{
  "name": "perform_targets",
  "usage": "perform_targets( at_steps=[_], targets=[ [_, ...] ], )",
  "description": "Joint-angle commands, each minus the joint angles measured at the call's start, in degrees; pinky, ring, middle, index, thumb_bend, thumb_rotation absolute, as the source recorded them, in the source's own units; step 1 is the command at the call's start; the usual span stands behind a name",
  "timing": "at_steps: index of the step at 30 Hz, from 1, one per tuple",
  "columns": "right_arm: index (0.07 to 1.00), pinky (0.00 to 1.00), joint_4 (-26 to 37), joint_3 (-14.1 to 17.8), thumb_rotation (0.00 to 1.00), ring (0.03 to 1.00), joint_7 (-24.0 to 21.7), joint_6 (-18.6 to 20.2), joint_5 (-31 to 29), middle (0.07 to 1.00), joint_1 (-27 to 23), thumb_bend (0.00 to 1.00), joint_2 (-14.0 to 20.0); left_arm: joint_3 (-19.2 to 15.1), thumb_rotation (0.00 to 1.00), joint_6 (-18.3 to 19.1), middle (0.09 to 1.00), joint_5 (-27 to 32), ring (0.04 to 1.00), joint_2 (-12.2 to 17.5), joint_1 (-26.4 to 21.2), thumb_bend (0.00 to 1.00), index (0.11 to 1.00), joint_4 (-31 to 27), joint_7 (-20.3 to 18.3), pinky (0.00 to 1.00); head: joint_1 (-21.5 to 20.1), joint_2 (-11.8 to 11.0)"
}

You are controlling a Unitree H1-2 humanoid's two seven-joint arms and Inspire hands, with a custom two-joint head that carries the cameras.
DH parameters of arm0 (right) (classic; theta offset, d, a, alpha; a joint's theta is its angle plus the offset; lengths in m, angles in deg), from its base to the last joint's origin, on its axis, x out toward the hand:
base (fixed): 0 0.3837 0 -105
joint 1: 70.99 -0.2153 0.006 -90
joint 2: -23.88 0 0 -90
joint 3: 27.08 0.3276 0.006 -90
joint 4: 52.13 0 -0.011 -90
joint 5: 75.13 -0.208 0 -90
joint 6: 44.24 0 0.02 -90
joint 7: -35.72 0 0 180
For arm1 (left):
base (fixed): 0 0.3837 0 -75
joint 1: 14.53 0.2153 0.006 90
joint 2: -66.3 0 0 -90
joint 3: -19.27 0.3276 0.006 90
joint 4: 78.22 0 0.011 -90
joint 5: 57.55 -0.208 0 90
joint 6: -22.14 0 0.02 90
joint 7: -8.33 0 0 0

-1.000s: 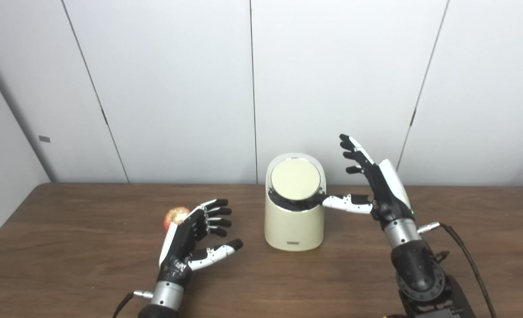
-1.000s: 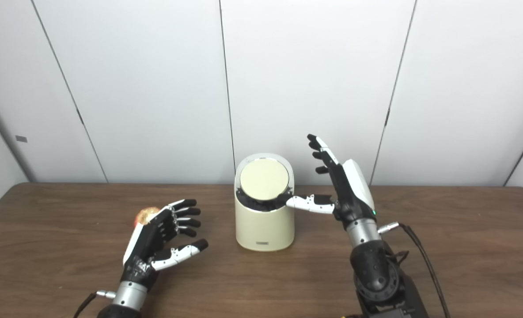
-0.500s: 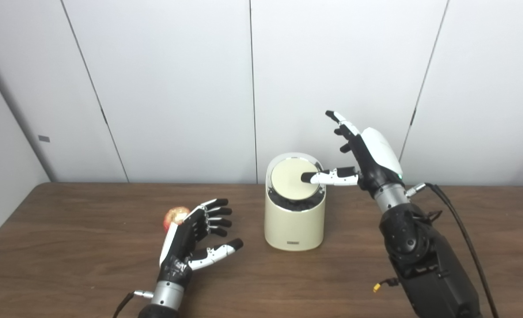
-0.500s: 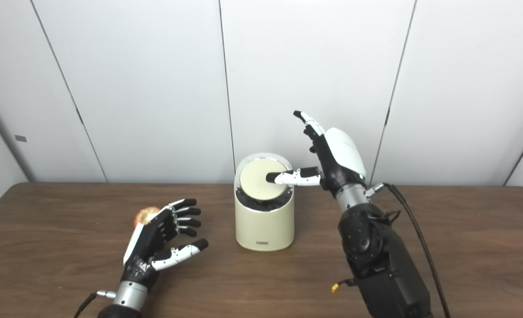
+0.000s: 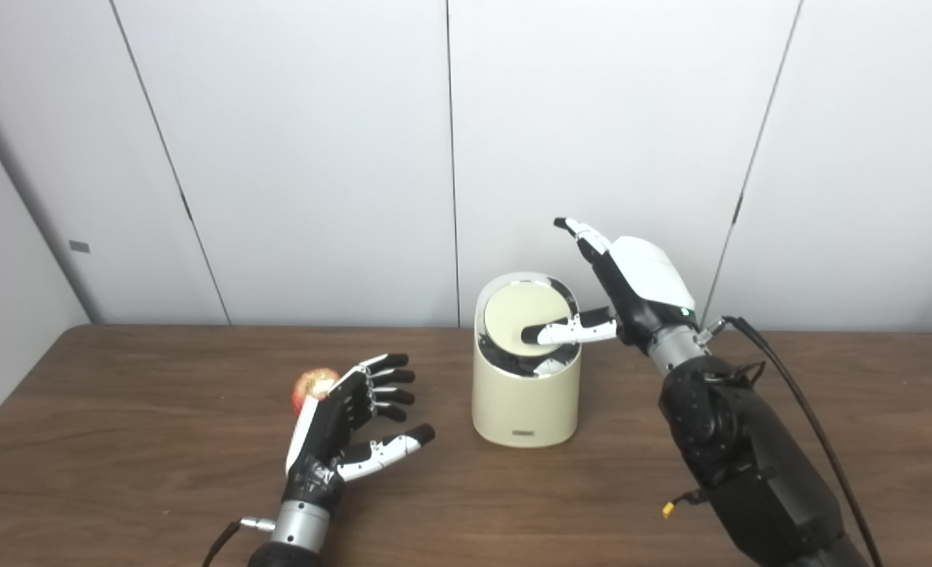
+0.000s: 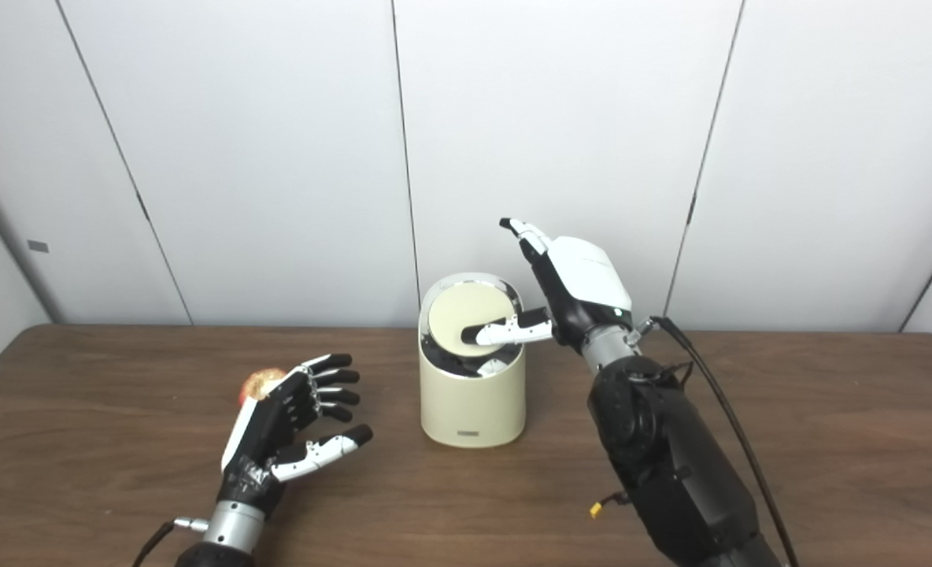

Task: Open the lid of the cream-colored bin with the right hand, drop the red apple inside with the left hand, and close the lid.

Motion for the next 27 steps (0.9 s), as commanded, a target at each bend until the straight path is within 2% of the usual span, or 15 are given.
perform_targets(
  at_steps=[1, 21, 24, 27],
  targets=[
    [0.937, 0.72, 1.1, -0.2, 0.48, 0.872, 0.9, -1.4, 1.3, 0.936, -3.5, 1.00, 0.3, 0.0, 0.09, -1.5, 0.717, -0.1, 0.634, 0.0, -2.1, 0.76, 0.772, -1.8, 0.3, 0.56, 0.0, 0.0],
    [0.940, 0.72, -1.2, -2.8, 0.43, 0.873, -0.6, 0.7, 5.1, 0.942, -5.1, 0.98, -0.1, 0.0, 0.10, -0.8, 0.718, -0.2, 0.640, 0.0, -1.6, 0.76, 0.771, -2.8, 0.2, 0.56, -0.1, 0.6],
    [0.939, 0.74, -1.9, -2.7, 0.43, 0.877, -1.5, 2.6, 5.4, 0.945, -5.5, 0.97, -0.3, 0.1, 0.10, -0.8, 0.720, -0.2, 0.640, 0.1, -1.5, 0.76, 0.774, -3.0, 0.1, 0.56, -0.1, 0.8],
    [0.929, 0.74, -2.2, -1.6, 0.42, 0.883, -3.5, 6.3, 4.3, 0.949, -5.8, 0.95, -1.4, 0.1, 0.10, -0.8, 0.722, -0.2, 0.641, 0.2, -1.4, 0.76, 0.777, -3.2, 0.0, 0.57, -0.2, 1.0]
  ],
)
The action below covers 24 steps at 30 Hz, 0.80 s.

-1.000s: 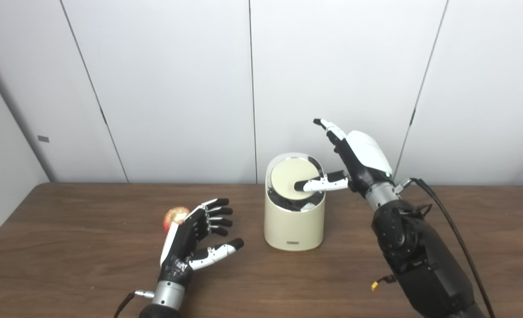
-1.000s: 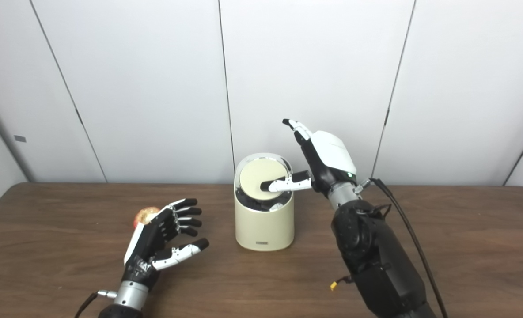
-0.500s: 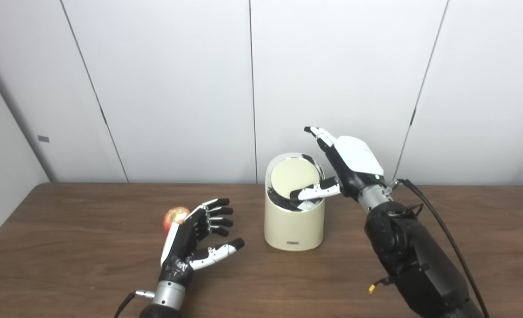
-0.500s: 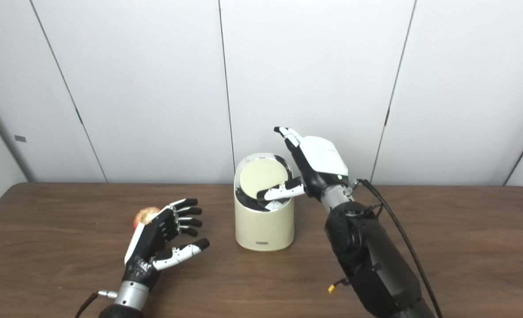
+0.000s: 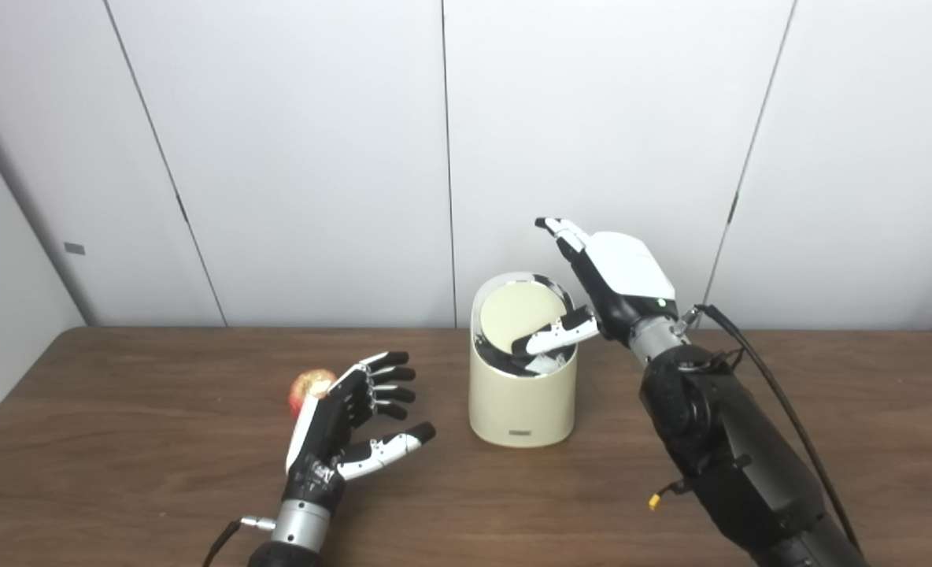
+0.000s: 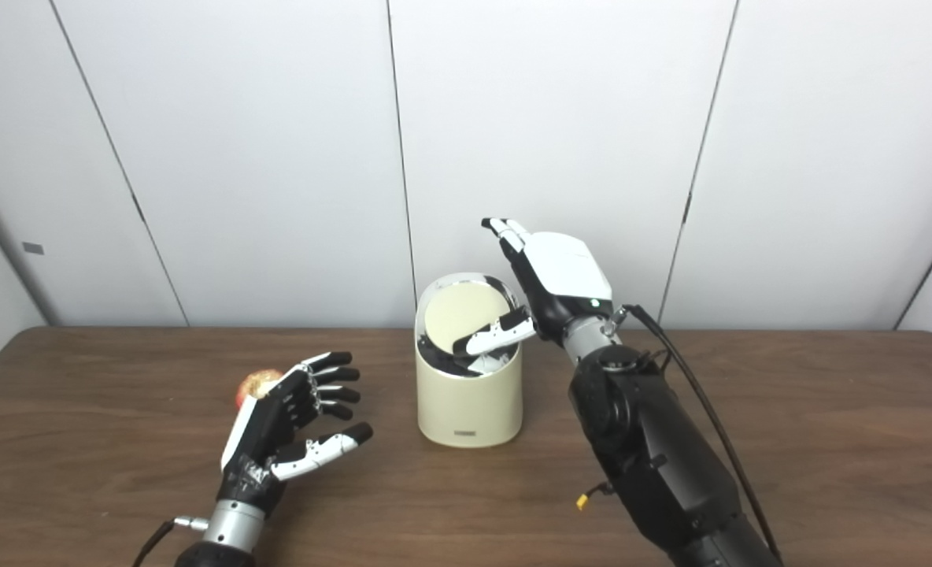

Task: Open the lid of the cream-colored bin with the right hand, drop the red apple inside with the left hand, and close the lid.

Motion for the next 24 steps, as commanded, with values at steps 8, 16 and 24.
perform_targets(
  at_steps=[8, 16, 24],
  targets=[
    [0.917, 0.64, -0.1, 1.7, 0.35, 0.850, -6.1, 9.7, -1.0, 0.936, -3.3, 0.89, -1.8, -0.1, 0.11, -0.7, 0.719, -0.1, 0.646, 0.3, -1.2, 0.76, 0.774, -2.8, 0.0, 0.57, 0.0, 0.6],
    [0.922, 0.69, 0.8, 1.1, 0.31, 0.875, -6.9, 9.2, -1.8, 0.950, -2.6, 0.88, -1.3, -0.3, 0.11, -0.5, 0.717, 0.1, 0.637, 0.6, -1.3, 0.76, 0.778, -2.9, 0.0, 0.55, -0.2, 0.8],
    [0.925, 0.73, 1.7, 1.3, 0.33, 0.887, -5.4, 7.7, -2.3, 0.953, -2.3, 0.90, -1.0, -0.2, 0.10, -0.9, 0.714, -0.3, 0.634, 0.6, -1.5, 0.76, 0.772, -2.3, 0.1, 0.56, -0.2, 0.7]
  ],
)
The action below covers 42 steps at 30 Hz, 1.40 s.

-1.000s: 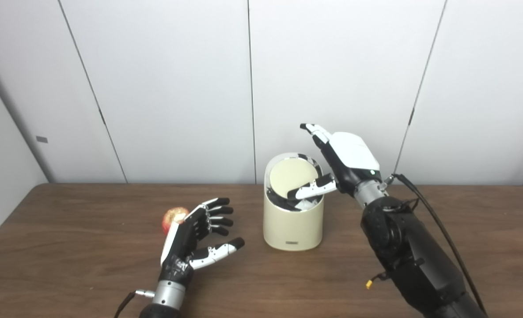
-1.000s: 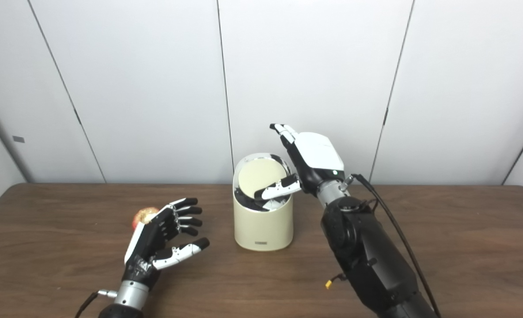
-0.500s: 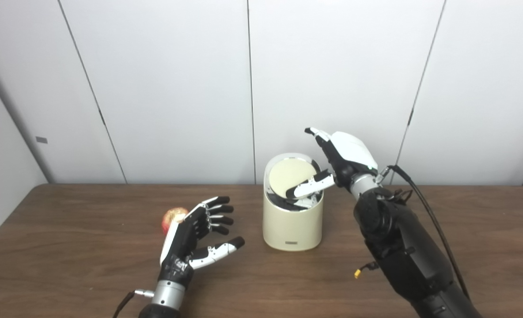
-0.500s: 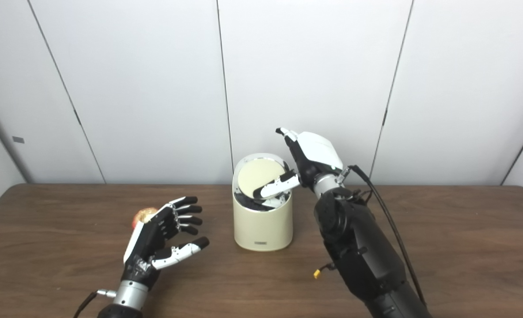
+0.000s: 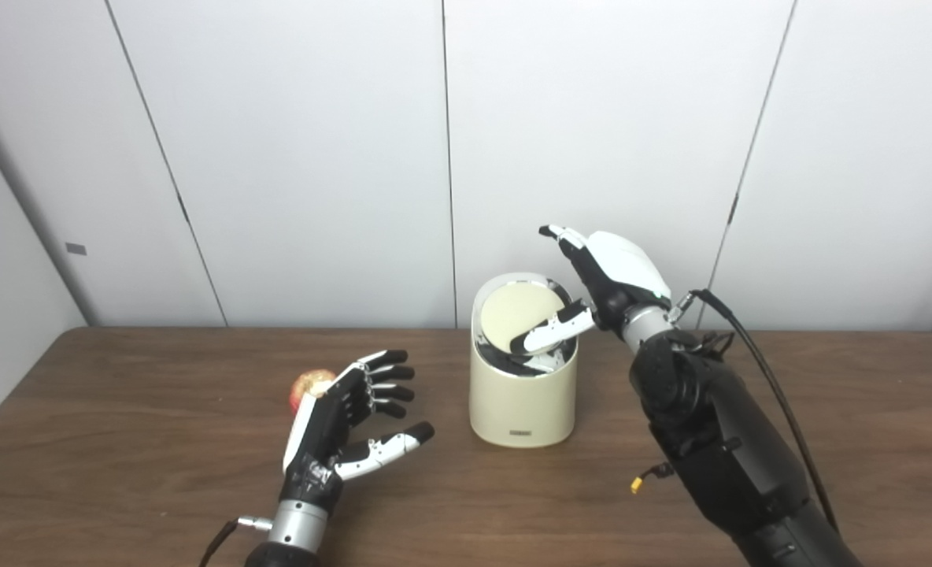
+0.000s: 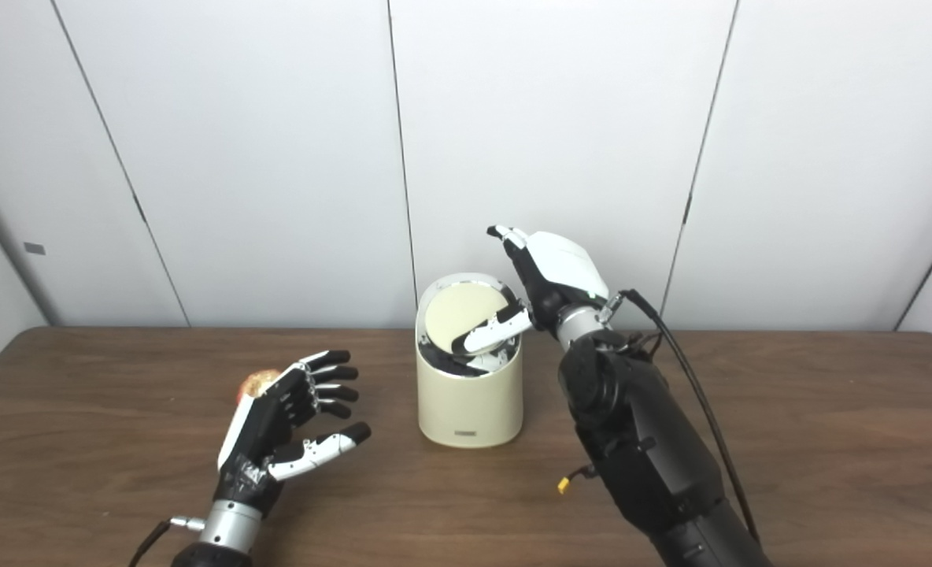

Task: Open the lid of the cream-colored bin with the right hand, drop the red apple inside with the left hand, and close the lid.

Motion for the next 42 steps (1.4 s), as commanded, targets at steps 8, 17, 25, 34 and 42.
perform_targets(
  at_steps=[8, 17, 25, 34, 42],
  targets=[
    [0.926, 0.74, 4.0, 1.7, 0.38, 0.896, 2.2, -0.4, -0.4, 0.965, -1.0, 0.92, 0.7, -0.1, 0.10, -1.4, 0.716, -0.1, 0.639, 0.5, -1.8, 0.75, 0.771, -0.8, 0.1, 0.56, 0.2, -0.2],
    [0.922, 0.70, 9.6, 3.5, 0.42, 0.907, 2.1, 1.9, 0.4, 0.952, -0.6, 0.93, 0.9, 0.0, 0.10, -1.1, 0.715, -0.1, 0.634, 0.4, -1.8, 0.75, 0.768, -0.8, 0.1, 0.56, 0.0, -0.4],
    [0.915, 0.63, 14.0, 8.5, 0.41, 0.834, 2.1, 2.1, 0.2, 0.909, 2.7, 0.84, 0.8, 0.1, 0.10, -0.8, 0.716, -0.2, 0.643, 0.4, -1.7, 0.76, 0.771, -1.1, 0.1, 0.56, 0.0, -0.4],
    [0.866, 0.63, 15.1, 16.7, 0.33, 0.803, 13.1, -7.8, -9.4, 0.868, 10.7, 0.75, -0.5, 0.0, 0.11, -1.2, 0.715, 0.3, 0.640, 0.8, -1.5, 0.76, 0.775, -1.0, -0.4, 0.56, -0.3, -0.2],
    [0.829, 0.68, 9.2, 19.2, 0.28, 0.790, 22.0, -25.4, -18.2, 0.845, 18.9, 0.68, -0.5, 0.1, 0.10, -1.2, 0.719, 0.5, 0.642, 1.1, -1.3, 0.75, 0.779, -1.1, -0.7, 0.57, -0.3, 0.1]
  ],
)
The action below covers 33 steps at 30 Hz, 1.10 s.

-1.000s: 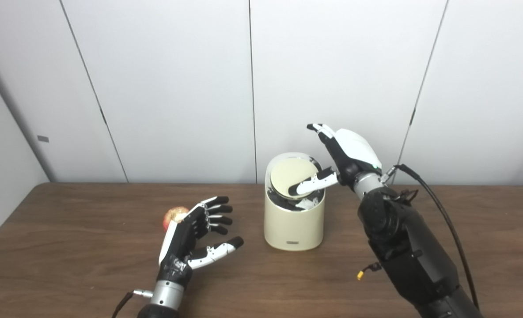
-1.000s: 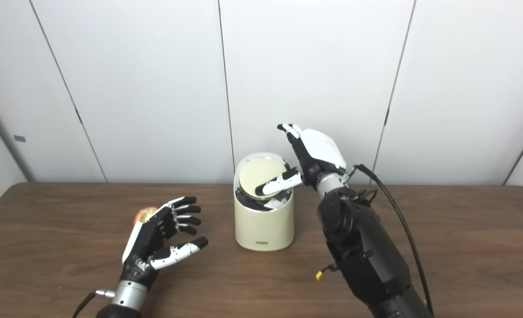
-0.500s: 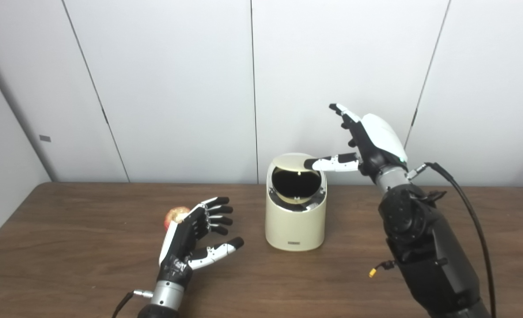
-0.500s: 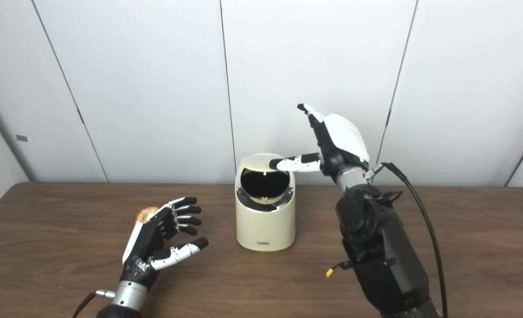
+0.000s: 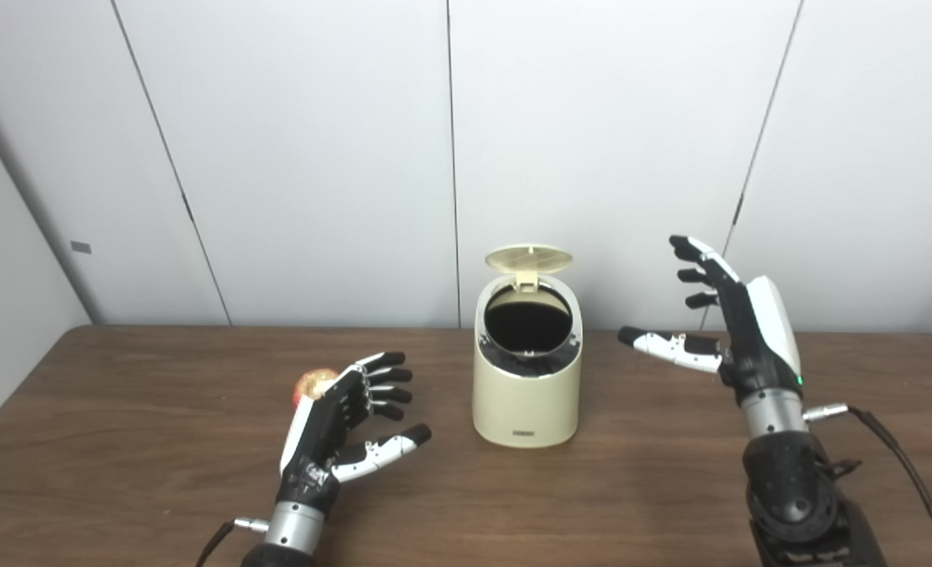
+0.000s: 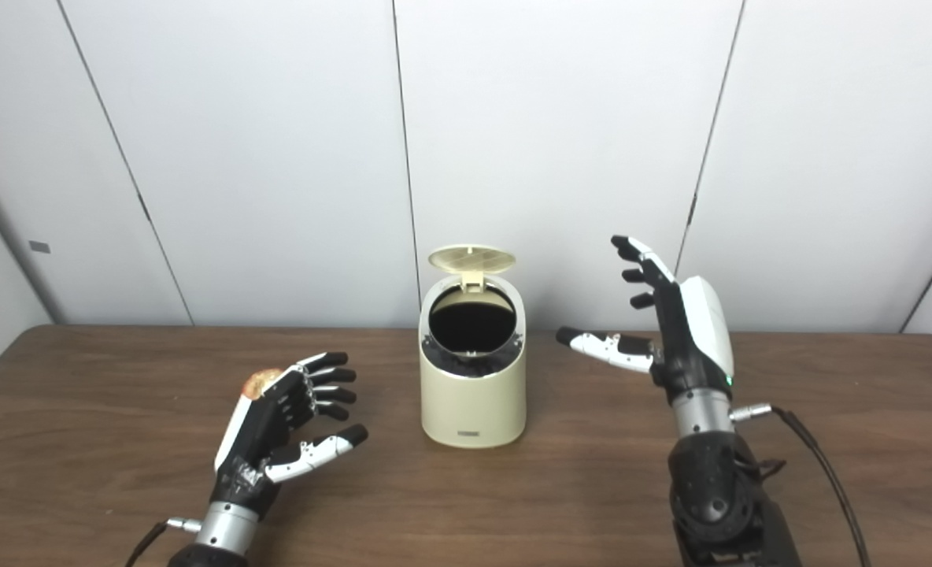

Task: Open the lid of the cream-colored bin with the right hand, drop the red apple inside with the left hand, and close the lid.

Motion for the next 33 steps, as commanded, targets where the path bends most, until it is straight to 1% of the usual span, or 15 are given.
perform_targets(
  at_steps=[1, 4, 5, 7, 9, 14, 16, 17, 19, 21, 22, 26, 29, 30, 33],
  targets=[
    [0.828, 0.67, 0.1, 0.8, 0.29, 0.780, 2.8, -6.3, -2.0, 0.836, -0.7, 0.68, -0.1, 0.0, 0.10, -1.1, 0.719, -0.1, 0.641, 0.6, -1.4, 0.75, 0.780, -1.4, -0.1, 0.57, 0.0, 0.2],
    [0.834, 0.65, -2.9, 0.8, 0.31, 0.778, 4.5, -11.9, -3.9, 0.877, 2.1, 0.69, 0.0, 0.0, 0.10, -0.9, 0.715, -0.3, 0.637, 0.5, -1.3, 0.75, 0.778, -1.6, 0.0, 0.56, 0.1, 0.2],
    [0.837, 0.65, -3.8, 0.7, 0.31, 0.779, 4.8, -13.2, -4.2, 0.869, 3.0, 0.70, 0.0, 0.0, 0.10, -0.8, 0.715, -0.3, 0.637, 0.5, -1.3, 0.75, 0.777, -1.7, 0.0, 0.56, 0.2, 0.2],
    [0.846, 0.66, -4.7, 0.4, 0.35, 0.785, 5.0, -15.1, -4.7, 0.863, 4.5, 0.72, -0.1, 0.0, 0.11, -0.6, 0.716, -0.4, 0.638, 0.4, -1.2, 0.75, 0.776, -2.0, 0.0, 0.56, 0.5, 0.3],
    [0.843, 0.66, -5.5, 0.2, 0.36, 0.782, 5.2, -16.6, -5.2, 0.854, 5.5, 0.74, -0.4, 0.0, 0.10, -0.7, 0.715, -0.3, 0.636, 0.4, -1.2, 0.75, 0.773, -2.0, 0.1, 0.56, 0.7, 0.2],
    [0.853, 0.67, -7.1, 0.3, 0.34, 0.801, 5.5, -18.7, -6.2, 0.867, 6.9, 0.74, -1.1, 0.1, 0.09, -0.2, 0.713, -0.3, 0.631, 0.1, -0.8, 0.74, 0.769, -2.7, 0.3, 0.56, 2.9, -0.1],
    [0.854, 0.67, -7.7, 0.4, 0.35, 0.803, 5.4, -19.3, -6.7, 0.868, 7.4, 0.75, -1.3, 0.2, 0.09, -0.1, 0.714, -0.6, 0.636, -0.1, -0.6, 0.74, 0.771, -3.0, 0.4, 0.57, 5.8, -0.2],
    [0.856, 0.67, -7.9, 0.4, 0.35, 0.803, 5.3, -19.5, -6.9, 0.868, 7.5, 0.75, -1.2, 0.3, 0.09, -0.1, 0.714, -0.7, 0.637, -0.2, -0.5, 0.74, 0.772, -3.1, 0.5, 0.57, 6.1, -0.2],
    [0.857, 0.67, -8.1, 0.2, 0.34, 0.796, 5.2, -20.1, -6.5, 0.865, 7.8, 0.75, -0.9, 0.5, 0.10, 0.2, 0.714, -0.9, 0.640, -0.7, -0.4, 0.74, 0.773, -3.4, 0.6, 0.58, 9.3, -0.3],
    [0.861, 0.67, -8.1, 0.2, 0.34, 0.792, 5.0, -20.6, -6.3, 0.865, 8.1, 0.74, -0.5, 0.7, 0.10, 0.5, 0.712, -1.2, 0.640, -1.1, -0.3, 0.75, 0.772, -3.7, 0.9, 0.58, 10.9, -0.5],
    [0.861, 0.67, -8.1, 0.3, 0.30, 0.799, 4.8, -21.0, -6.6, 0.872, 8.2, 0.73, -0.4, 0.8, 0.10, 0.7, 0.713, -1.4, 0.639, -1.4, -0.3, 0.75, 0.772, -3.9, 1.1, 0.57, 11.7, -0.6],
    [0.860, 0.69, -8.9, 0.4, 0.21, 0.811, 4.1, -22.2, -7.7, 0.880, 8.2, 0.71, 0.3, 0.9, 0.08, 1.2, 0.720, -2.7, 0.646, -1.8, -0.1, 0.74, 0.779, -5.2, 1.8, 0.58, 12.7, -0.8],
    [0.862, 0.68, -8.3, 0.5, 0.19, 0.807, 3.7, -21.5, -8.0, 0.881, 8.4, 0.71, 0.4, 0.0, 0.08, 0.2, 0.715, -5.8, 0.637, -1.2, -0.3, 0.74, 0.773, -6.9, 3.5, 0.56, 13.2, -0.9],
    [0.861, 0.68, -7.9, 0.5, 0.17, 0.805, 3.5, -21.2, -8.0, 0.880, 8.5, 0.71, 0.4, -0.5, 0.09, 0.3, 0.713, -6.6, 0.635, -1.1, -0.4, 0.75, 0.768, -7.6, 4.2, 0.55, 13.3, -1.0],
    [0.856, 0.67, -6.8, 0.6, 0.18, 0.800, 3.1, -20.1, -8.0, 0.878, 8.8, 0.71, 0.3, -1.6, 0.09, 1.0, 0.716, -8.2, 0.648, -0.9, -0.3, 0.75, 0.763, -9.4, 5.7, 0.56, 13.4, -0.8]
  ],
)
